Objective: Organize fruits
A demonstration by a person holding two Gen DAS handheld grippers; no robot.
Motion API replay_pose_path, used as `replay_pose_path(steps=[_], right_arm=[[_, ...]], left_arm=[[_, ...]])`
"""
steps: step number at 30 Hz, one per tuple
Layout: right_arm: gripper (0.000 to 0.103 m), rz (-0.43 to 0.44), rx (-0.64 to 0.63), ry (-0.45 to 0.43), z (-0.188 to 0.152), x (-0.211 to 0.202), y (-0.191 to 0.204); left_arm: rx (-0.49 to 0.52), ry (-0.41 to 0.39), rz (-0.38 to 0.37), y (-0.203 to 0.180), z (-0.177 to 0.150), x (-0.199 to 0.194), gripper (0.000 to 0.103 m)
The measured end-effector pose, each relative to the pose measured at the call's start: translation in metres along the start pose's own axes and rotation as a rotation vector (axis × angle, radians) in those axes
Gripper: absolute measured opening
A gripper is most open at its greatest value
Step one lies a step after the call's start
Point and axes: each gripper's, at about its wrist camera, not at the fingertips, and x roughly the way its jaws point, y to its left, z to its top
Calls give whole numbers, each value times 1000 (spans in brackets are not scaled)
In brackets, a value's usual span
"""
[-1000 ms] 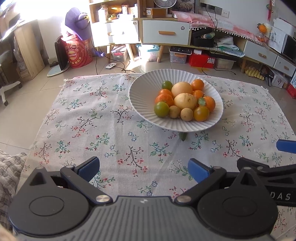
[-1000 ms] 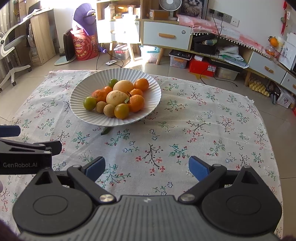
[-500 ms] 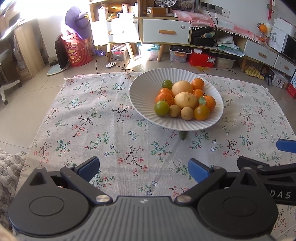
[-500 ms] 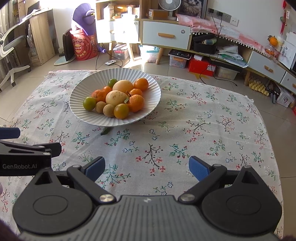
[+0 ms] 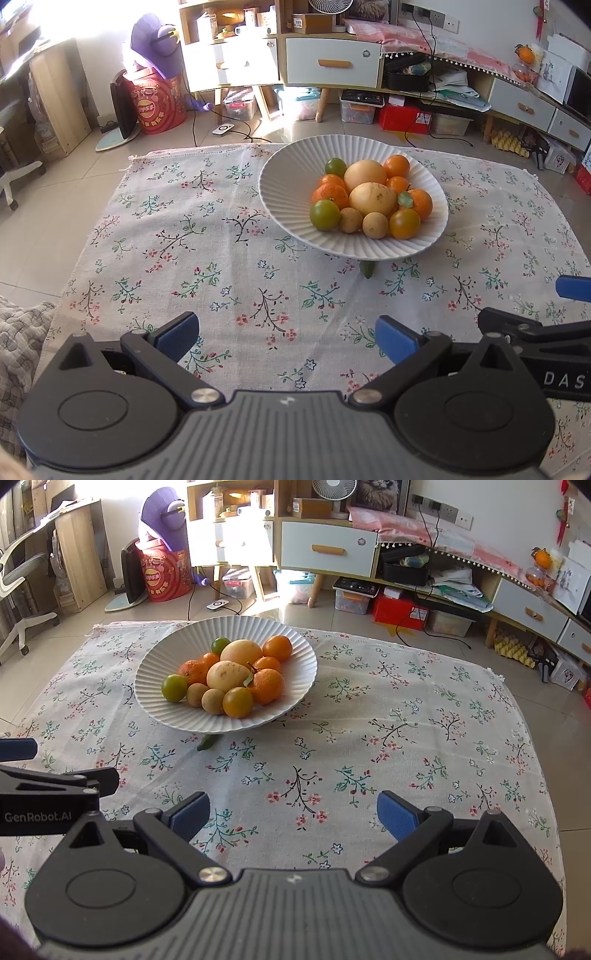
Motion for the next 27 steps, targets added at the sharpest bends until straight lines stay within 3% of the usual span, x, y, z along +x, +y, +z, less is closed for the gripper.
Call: replay_pose_path(steps=[27], right_arm=[[97,-4,13,5,0,1,-1]], left_arm=[[21,2,13,-1,-2,3,78]])
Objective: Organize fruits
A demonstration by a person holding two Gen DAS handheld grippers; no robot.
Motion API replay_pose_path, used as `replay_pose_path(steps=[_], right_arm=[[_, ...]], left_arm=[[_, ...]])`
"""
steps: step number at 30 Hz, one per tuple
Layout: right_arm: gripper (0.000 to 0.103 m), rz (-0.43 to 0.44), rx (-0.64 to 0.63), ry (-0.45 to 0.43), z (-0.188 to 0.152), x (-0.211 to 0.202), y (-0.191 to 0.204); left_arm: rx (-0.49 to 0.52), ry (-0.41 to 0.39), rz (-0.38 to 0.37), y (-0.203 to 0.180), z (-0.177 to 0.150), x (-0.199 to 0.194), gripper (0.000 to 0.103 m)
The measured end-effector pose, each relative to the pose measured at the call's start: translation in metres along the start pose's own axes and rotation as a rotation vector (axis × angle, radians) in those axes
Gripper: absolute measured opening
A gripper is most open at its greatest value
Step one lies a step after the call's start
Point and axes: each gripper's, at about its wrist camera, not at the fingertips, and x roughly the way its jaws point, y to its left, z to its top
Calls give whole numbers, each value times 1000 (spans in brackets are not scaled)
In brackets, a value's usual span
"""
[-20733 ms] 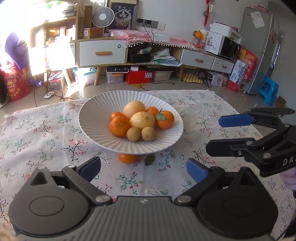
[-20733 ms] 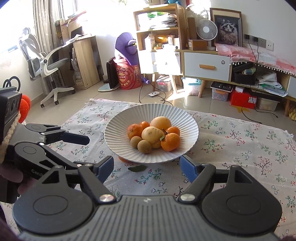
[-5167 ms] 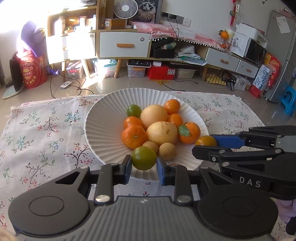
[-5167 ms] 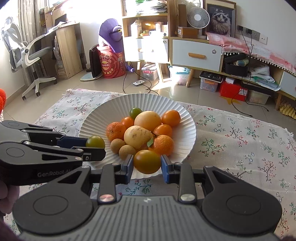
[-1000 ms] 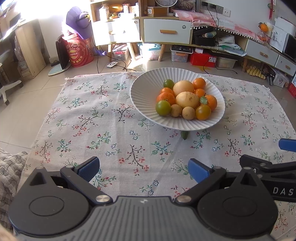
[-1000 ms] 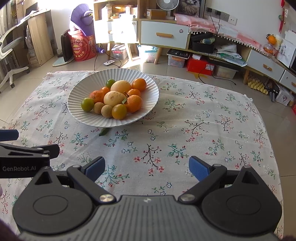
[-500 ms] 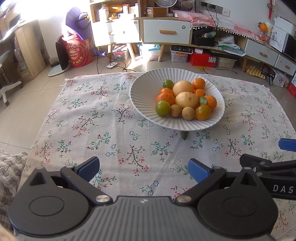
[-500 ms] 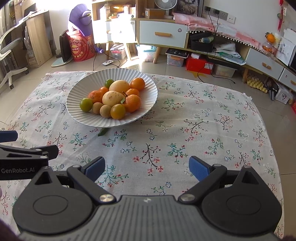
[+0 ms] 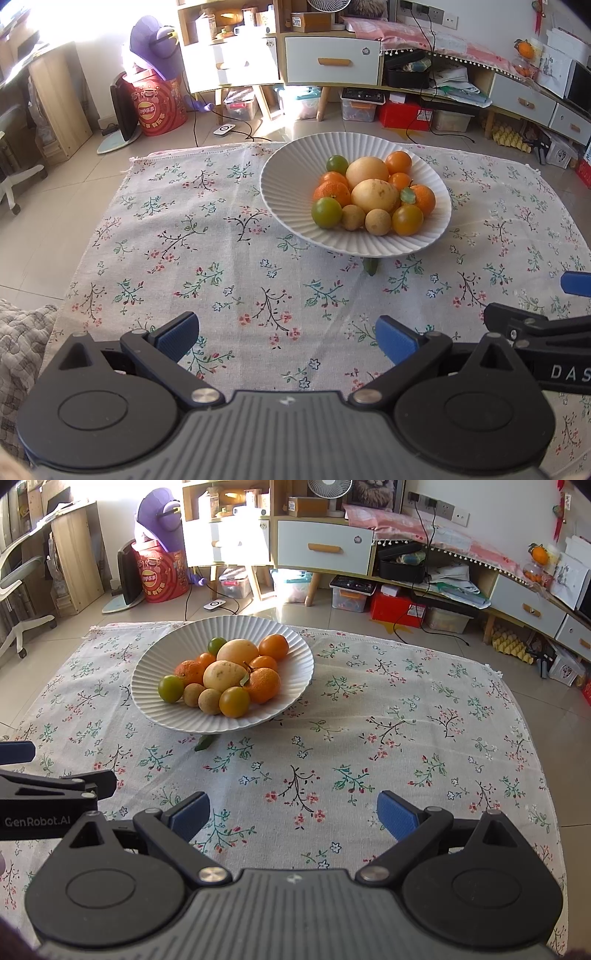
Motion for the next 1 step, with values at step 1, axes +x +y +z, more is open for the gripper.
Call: replay_pose_path(steps=[1], right_arm=[[97,-3,1,0,-1,1,0]], left_arm=[[10,-3,-4,-1,-2,3,78]])
